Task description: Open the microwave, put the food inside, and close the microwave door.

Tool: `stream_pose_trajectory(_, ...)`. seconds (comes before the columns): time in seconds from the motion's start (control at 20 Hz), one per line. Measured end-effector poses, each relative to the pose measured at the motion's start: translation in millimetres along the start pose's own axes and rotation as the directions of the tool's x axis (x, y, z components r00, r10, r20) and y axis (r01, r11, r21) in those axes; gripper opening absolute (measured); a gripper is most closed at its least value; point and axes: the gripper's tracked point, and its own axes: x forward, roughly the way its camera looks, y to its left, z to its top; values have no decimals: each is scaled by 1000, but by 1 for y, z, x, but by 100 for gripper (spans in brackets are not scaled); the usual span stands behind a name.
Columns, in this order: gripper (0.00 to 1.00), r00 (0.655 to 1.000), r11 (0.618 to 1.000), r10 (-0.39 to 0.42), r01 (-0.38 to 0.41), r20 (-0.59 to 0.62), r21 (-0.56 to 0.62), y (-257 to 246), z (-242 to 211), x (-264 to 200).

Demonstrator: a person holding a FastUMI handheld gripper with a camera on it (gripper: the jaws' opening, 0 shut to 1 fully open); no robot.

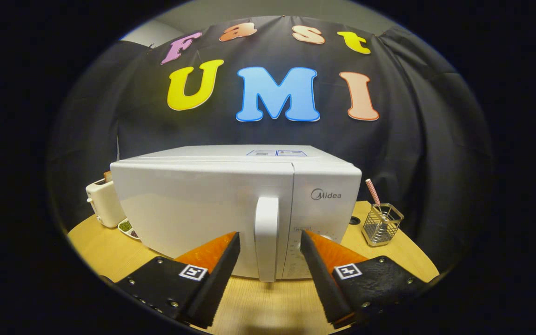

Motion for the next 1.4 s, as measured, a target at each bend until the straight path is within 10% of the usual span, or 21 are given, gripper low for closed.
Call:
stream_pose_trajectory(0.25, 63, 999, 999, 2, 0, -38, 32, 3, -7, 9)
stream_pose_trajectory(0.3, 37, 999, 999, -1, 3, -49, 36, 6, -10, 14)
stream_pose_trajectory(0.7, 5, 995, 999, -29, 30, -94, 15, 7, -10, 11)
stream_pose_trajectory(1.4, 6, 980, 997, 39, -52, -193, -62, 34, -31, -61)
